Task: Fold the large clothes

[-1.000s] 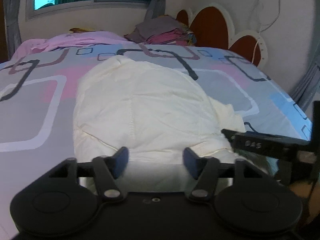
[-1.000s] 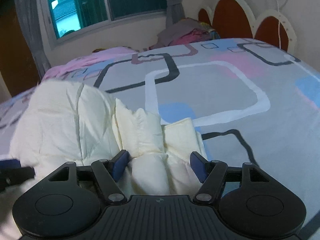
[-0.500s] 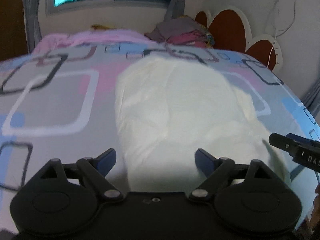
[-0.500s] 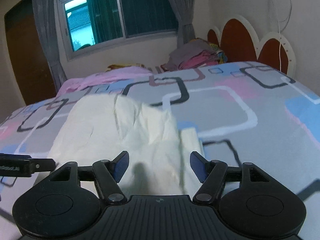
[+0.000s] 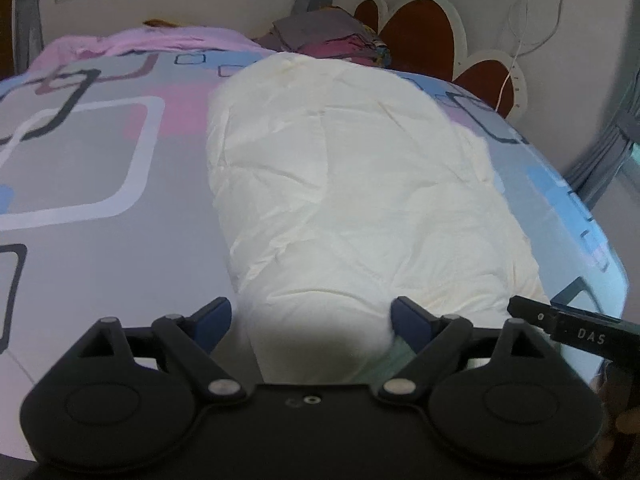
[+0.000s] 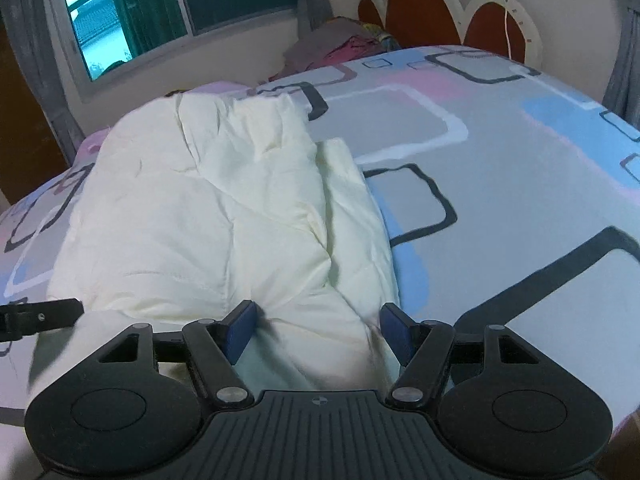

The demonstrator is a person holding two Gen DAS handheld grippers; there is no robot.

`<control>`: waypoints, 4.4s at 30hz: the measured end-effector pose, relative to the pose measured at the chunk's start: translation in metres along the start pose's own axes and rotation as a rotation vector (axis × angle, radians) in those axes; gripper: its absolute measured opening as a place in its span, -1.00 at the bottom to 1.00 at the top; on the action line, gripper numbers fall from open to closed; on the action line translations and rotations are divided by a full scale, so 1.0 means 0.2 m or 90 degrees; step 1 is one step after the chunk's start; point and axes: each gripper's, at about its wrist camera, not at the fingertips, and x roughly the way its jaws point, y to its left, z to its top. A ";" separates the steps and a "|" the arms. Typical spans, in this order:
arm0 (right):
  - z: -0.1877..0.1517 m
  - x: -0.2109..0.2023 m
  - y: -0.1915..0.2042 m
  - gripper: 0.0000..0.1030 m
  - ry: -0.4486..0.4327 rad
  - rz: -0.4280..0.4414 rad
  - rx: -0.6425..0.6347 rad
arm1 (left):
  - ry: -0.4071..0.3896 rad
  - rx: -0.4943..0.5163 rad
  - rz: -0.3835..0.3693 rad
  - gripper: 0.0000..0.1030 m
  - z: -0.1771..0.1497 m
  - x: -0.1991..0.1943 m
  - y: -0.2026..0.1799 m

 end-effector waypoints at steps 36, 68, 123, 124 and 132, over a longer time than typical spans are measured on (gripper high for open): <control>0.36 0.62 -0.32 0.16 0.181 0.346 0.185 | 0.036 -0.113 -0.043 0.50 0.20 0.21 0.06; 0.48 0.73 1.07 -0.21 0.173 0.536 0.133 | -0.121 -0.165 0.059 0.22 0.36 -0.58 0.95; 0.34 0.90 2.77 0.21 -0.107 0.224 -0.149 | -0.109 -0.030 0.186 0.57 0.21 -0.72 1.99; 0.33 0.95 2.80 0.21 -0.092 0.214 -0.158 | -0.110 -0.031 0.185 0.57 0.21 -0.72 1.99; 0.15 1.25 2.77 0.21 0.008 0.148 -0.147 | -0.117 -0.020 0.177 0.64 0.22 -0.72 1.98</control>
